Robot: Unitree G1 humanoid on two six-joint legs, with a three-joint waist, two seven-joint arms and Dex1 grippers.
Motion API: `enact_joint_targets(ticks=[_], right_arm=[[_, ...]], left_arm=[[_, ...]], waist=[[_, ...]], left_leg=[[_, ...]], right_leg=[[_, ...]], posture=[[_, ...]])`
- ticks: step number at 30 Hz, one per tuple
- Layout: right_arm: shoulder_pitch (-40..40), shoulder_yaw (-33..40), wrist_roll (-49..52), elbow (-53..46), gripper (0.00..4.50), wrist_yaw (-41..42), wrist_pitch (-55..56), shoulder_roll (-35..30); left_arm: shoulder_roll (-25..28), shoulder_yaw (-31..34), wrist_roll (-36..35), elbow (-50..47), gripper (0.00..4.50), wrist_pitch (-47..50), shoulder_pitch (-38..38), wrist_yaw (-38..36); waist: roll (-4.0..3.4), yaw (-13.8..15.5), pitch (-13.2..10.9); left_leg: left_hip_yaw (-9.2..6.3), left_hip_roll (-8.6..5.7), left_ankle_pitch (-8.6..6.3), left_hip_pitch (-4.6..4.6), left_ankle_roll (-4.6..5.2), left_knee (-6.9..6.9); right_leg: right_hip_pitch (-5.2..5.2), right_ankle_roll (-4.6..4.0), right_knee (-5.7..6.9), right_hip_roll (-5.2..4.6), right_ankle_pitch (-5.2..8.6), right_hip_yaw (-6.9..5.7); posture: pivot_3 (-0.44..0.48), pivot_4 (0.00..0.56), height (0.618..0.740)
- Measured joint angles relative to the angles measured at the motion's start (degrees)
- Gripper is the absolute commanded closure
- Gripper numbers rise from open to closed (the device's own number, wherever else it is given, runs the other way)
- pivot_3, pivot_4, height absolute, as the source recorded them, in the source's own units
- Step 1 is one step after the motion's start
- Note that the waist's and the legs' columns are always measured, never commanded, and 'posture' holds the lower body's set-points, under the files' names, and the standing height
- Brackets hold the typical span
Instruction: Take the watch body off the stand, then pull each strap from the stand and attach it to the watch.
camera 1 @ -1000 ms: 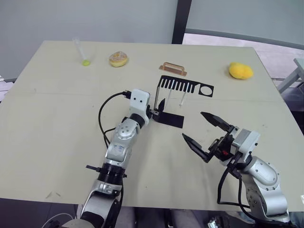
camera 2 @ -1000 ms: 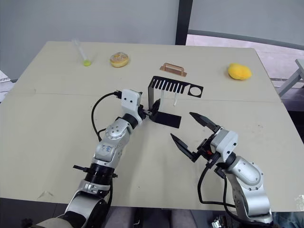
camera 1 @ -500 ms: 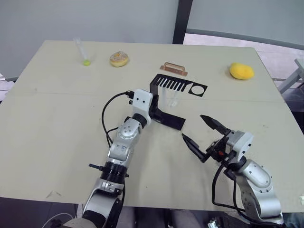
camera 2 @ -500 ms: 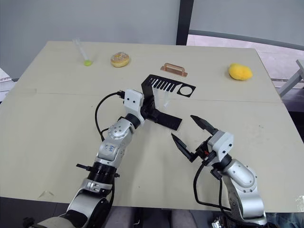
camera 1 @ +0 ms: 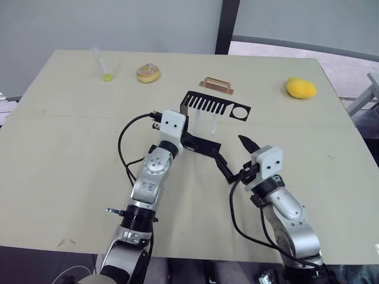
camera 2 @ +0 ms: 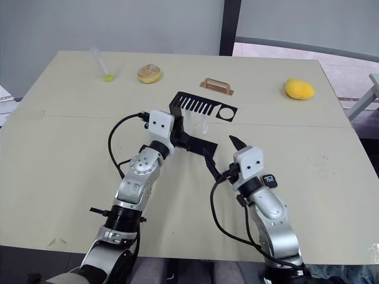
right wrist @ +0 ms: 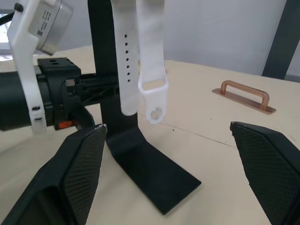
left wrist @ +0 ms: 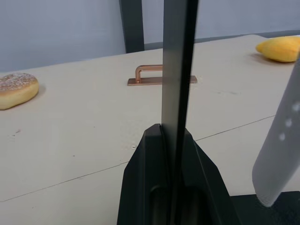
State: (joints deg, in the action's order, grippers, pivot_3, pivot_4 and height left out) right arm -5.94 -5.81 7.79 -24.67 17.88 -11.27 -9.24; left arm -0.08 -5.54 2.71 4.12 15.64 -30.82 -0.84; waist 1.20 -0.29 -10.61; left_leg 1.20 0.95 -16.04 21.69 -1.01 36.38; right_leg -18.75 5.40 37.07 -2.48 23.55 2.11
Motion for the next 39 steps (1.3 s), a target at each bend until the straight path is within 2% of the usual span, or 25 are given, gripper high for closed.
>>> enact_joint_targets(ticks=[7, 10, 16, 19, 26, 35, 39], right_arm=[[-6.9, -2.3, -3.5, 4.7, 0.0, -4.1, -1.3, 3.9], [-9.0, -2.5, -5.0, 7.4, 0.0, -5.4, -1.3, 4.6], [-11.5, -2.4, -6.3, 11.1, 0.0, -6.6, -0.8, 5.3], [-12.3, -2.4, -6.3, 12.3, 0.89, -6.7, 0.5, 5.6], [-13.3, -2.6, -5.9, 13.6, 4.42, -6.5, 3.3, 6.1], [-13.3, -3.0, -5.6, 13.6, 4.47, -6.0, 3.9, 6.1], [-13.4, -5.5, -11.4, 13.6, 4.47, -5.8, 8.7, 2.1]], left_arm=[[-0.3, 0.0, 0.2, -1.0, 4.47, 1.3, 0.0, 0.4], [-0.3, 0.1, 0.2, -1.2, 4.47, 1.3, -0.1, 0.8], [-0.3, 0.2, 0.2, -1.2, 4.47, 1.4, -0.1, 1.0], [-0.3, 0.2, 0.2, -1.2, 4.5, 1.4, -0.1, 1.1], [-0.4, 0.2, 0.1, -1.2, 4.5, 1.5, -0.1, 1.1], [-0.6, 0.3, 0.0, -1.4, 4.5, 1.9, -0.1, 1.2], [-0.7, 0.4, 0.0, -1.4, 4.5, 1.9, -0.1, 1.2]], waist=[[0.0, 0.0, 0.0], [0.02, 0.0, 0.0], [0.02, -0.1, 0.0], [0.02, -0.1, 0.0], [0.02, -0.2, 0.0], [0.02, -0.2, 0.0], [0.02, -0.1, 0.0]], left_leg=[[-0.01, 0.0, 0.02, 0.22, 0.01, 0.06], [0.01, 0.0, 0.04, 0.7, 0.01, 0.34], [0.03, 0.01, 0.04, 0.7, 0.01, 0.43], [0.03, 0.01, 0.04, 0.71, 0.01, 0.43], [0.02, 0.01, 0.03, 0.72, 0.02, 0.48], [0.02, 0.01, 0.03, 0.72, 0.02, 0.48], [0.02, 0.01, 0.02, 0.73, 0.03, 0.5]], right_leg=[[-0.24, 0.0, 0.22, -0.02, 0.0, -0.03], [-0.86, 0.0, 0.71, -0.02, 0.0, -0.03], [-0.87, 0.0, 0.73, -0.02, 0.0, -0.03], [-0.87, 0.0, 0.77, -0.02, 0.0, -0.03], [-0.86, 0.0, 0.78, -0.02, 0.0, -0.04], [-0.86, 0.0, 0.78, -0.02, 0.0, -0.04], [-0.86, 0.0, 0.76, -0.03, 0.0, -0.04]], posture=[[0.0, 0.15, 0.74], [0.0, 0.15, 0.74], [0.0, 0.15, 0.74], [0.0, 0.15, 0.74], [0.0, 0.15, 0.74], [0.0, 0.15, 0.74], [0.0, 0.15, 0.74]])
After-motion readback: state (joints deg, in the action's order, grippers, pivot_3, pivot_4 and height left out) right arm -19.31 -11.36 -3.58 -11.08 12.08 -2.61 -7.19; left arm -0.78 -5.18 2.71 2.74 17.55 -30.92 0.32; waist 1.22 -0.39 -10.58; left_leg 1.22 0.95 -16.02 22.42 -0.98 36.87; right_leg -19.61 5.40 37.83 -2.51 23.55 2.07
